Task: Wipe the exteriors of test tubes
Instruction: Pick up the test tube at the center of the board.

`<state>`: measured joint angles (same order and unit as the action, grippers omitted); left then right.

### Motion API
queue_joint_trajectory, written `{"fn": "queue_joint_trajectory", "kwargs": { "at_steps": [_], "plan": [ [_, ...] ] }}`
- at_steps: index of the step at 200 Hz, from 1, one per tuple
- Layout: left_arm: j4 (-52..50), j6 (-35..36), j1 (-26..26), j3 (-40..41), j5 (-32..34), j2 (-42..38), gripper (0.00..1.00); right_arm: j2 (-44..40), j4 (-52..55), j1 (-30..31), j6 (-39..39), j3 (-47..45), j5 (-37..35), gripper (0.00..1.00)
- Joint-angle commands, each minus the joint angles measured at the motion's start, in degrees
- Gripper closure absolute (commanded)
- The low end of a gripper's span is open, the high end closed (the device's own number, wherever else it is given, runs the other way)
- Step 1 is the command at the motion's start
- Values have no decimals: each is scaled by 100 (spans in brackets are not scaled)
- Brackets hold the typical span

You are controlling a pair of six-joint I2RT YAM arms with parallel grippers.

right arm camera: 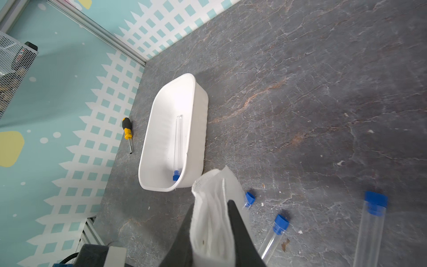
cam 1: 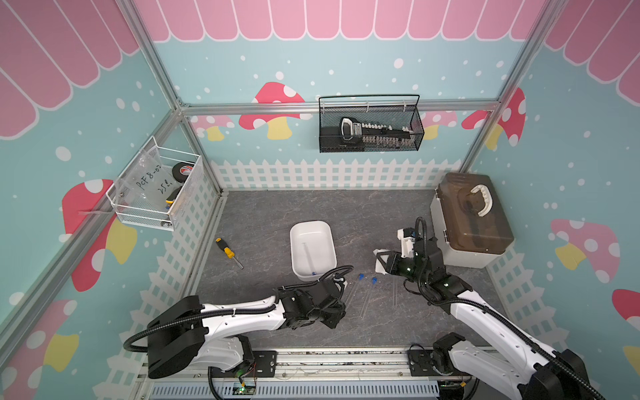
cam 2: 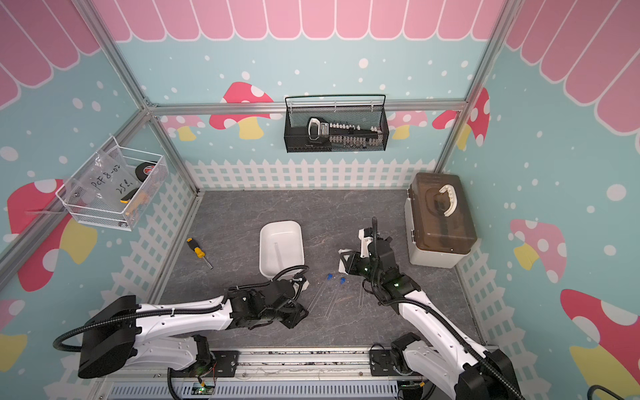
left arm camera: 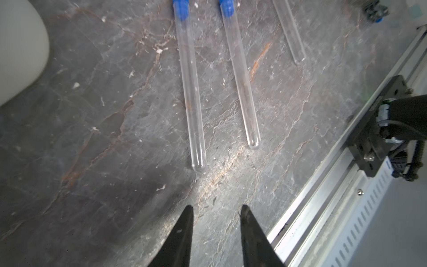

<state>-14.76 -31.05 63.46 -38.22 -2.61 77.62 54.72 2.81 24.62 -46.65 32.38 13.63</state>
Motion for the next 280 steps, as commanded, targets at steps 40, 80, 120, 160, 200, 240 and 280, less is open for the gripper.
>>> {"fn": "queue_joint_trajectory", "kwargs": {
  "at_steps": [40,80,120,160,200,240,280],
  "plan": [
    [-213,243,120,-751,178,912,66,-647,278,-133,-159,-464,42,80],
    [-181,257,58,-728,307,826,68,-869,351,-149,-161,-574,112,80],
    [95,205,-317,-556,-159,800,70,-908,347,-159,-160,-619,192,80],
    [118,281,-341,-745,-474,1208,71,-988,357,-171,-177,-650,184,80],
    [-290,439,-181,-1088,-168,1502,68,-1088,425,-169,-178,-678,149,80],
    [-593,473,-135,-1290,173,1731,71,-1135,483,-176,-169,-711,147,80],
    [-1139,573,73,-1600,626,1996,74,-1174,509,-173,-160,-725,114,80]
  ]
}}
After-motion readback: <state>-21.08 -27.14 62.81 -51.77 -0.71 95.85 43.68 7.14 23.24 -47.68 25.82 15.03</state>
